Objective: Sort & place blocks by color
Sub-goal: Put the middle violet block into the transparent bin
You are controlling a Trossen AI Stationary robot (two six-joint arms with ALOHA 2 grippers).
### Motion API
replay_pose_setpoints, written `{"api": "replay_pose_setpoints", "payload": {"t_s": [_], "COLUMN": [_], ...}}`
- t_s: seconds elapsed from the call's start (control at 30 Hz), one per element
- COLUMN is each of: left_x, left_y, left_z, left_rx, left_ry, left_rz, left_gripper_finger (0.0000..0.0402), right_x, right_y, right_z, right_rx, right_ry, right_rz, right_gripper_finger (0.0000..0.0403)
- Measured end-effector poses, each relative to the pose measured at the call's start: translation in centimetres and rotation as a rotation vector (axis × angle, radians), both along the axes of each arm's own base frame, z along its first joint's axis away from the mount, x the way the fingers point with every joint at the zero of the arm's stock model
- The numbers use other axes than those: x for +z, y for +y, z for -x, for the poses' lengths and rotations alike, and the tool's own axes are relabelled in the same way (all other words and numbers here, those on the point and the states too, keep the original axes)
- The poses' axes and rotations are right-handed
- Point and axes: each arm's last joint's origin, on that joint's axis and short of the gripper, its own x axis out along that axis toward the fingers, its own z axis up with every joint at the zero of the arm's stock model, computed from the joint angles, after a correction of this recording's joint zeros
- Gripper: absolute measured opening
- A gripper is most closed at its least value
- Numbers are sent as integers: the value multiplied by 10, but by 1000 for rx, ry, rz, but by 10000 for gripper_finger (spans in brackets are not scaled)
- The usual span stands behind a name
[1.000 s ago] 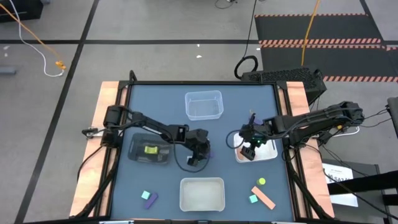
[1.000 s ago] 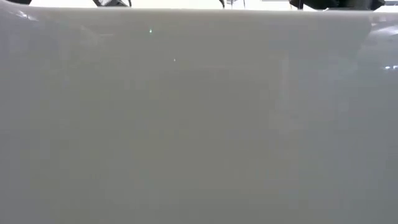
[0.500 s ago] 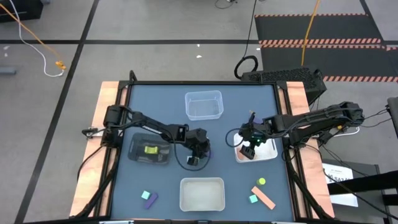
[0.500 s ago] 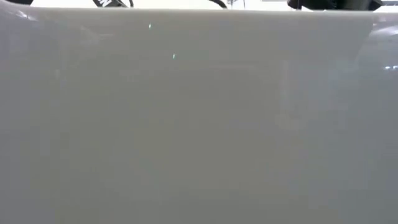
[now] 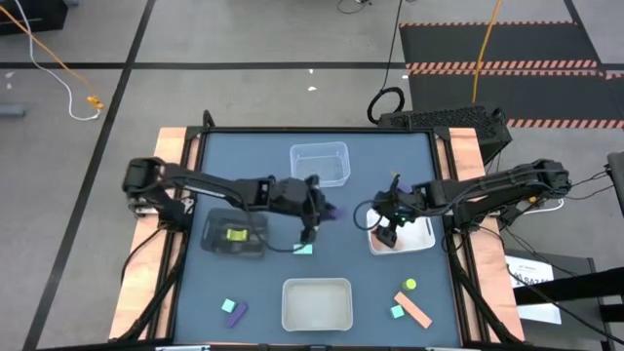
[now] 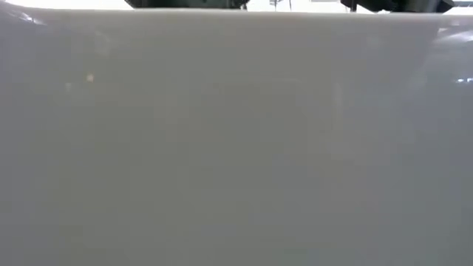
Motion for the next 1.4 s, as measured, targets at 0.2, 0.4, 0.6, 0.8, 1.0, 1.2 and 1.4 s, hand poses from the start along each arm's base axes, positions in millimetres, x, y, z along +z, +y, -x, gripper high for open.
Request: {"api": "replay_pose_setpoints", "payload": {"t_s": [0.2, 0.4, 0.6, 0.8, 1.0, 1.2, 1.4], "left_x": [51, 62, 70, 74, 53, 18, -23], "left_y": [7, 10, 14, 16, 41, 78, 113], "left_z": [24, 35, 34, 34, 33, 20, 9], "left_rx": [202, 375, 436, 440, 552, 662, 756], "left_ry": [-169, -171, -239, -262, -128, -31, 58], "left_rz": [-76, -207, -270, -311, -202, -120, -51], "left_gripper_finger": [105, 105, 105, 105, 105, 105, 105], "right_x": [9, 11, 5, -8, -12, -14, -17], "right_y": [-2, -2, -4, -5, -11, -20, -23], "right_z": [-13, -27, -28, -14, -8, -8, -8], "right_rx": [33, 80, 71, 32, -24, -54, -81], "right_ry": [-164, -448, -804, -985, -1016, -994, -967], "right_rz": [167, 282, 335, 330, 355, 375, 354], "right_gripper_finger": [322, 322, 315, 309, 309, 309, 308]}}
